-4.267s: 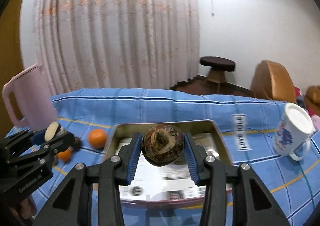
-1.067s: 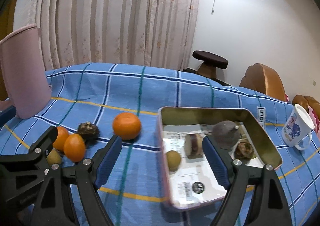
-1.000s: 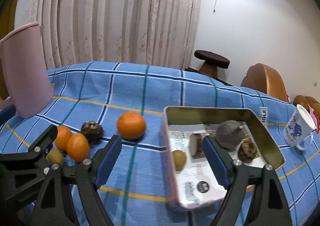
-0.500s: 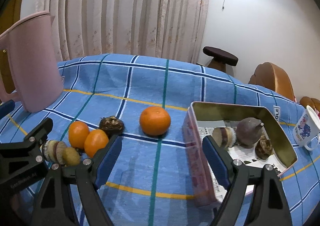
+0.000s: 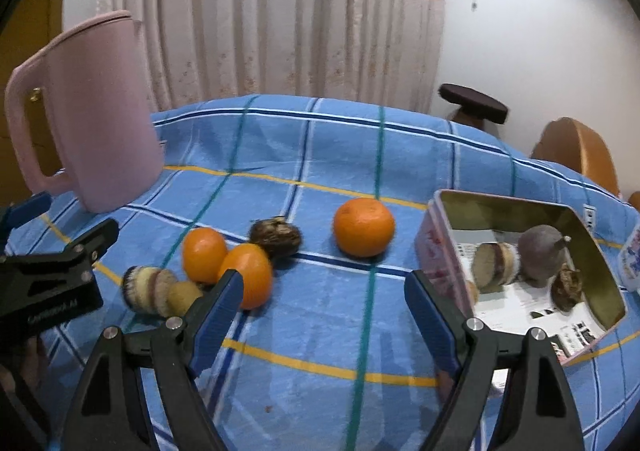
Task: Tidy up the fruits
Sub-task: 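Grasp a kiwi with the right gripper while the left grasps a taro slice, then carry the kiwi and taro slice into the tin box with both grippers, then open both grippers over the tin box and withdraw toward the oranges, then grasp an orange with the right gripper while the left grasps another orange, then carry both oranges over the tin box and lower them in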
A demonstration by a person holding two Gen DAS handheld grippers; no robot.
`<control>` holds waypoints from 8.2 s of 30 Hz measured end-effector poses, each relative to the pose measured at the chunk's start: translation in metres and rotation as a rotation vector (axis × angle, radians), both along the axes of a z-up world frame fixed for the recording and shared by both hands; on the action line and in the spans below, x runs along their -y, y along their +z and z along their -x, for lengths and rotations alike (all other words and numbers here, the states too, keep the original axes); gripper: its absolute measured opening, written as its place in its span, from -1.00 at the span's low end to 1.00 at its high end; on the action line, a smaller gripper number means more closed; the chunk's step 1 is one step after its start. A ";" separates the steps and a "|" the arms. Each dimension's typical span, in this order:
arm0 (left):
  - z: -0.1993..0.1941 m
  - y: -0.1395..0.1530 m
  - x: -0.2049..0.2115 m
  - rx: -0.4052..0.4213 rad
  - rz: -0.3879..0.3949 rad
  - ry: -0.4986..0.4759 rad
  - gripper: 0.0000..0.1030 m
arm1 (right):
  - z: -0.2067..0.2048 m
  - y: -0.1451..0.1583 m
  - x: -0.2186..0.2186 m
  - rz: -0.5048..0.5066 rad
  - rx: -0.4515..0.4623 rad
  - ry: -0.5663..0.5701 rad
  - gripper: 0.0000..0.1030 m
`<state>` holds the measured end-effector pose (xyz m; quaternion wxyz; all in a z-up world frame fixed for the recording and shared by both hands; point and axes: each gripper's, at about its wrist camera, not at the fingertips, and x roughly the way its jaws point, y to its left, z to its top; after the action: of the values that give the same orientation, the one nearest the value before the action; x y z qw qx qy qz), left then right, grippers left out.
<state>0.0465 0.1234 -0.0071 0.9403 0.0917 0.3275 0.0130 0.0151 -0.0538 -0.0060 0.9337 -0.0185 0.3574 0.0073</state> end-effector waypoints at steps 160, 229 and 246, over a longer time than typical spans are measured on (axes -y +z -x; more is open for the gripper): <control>-0.006 0.019 0.071 0.082 0.092 -0.146 0.95 | 0.038 0.023 0.080 -0.167 0.154 0.009 0.37; -0.055 -0.026 0.110 -0.200 0.285 -0.159 -0.28 | 0.020 0.020 0.063 -0.118 0.049 0.046 -0.13; 0.001 0.021 0.137 0.066 0.189 -0.158 -0.28 | 0.031 0.034 0.091 -0.125 0.136 0.013 -0.13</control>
<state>0.0451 -0.0138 0.0137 0.9531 0.0276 0.2879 -0.0890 -0.0160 -0.1449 0.0285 0.9552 0.0371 0.2918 0.0342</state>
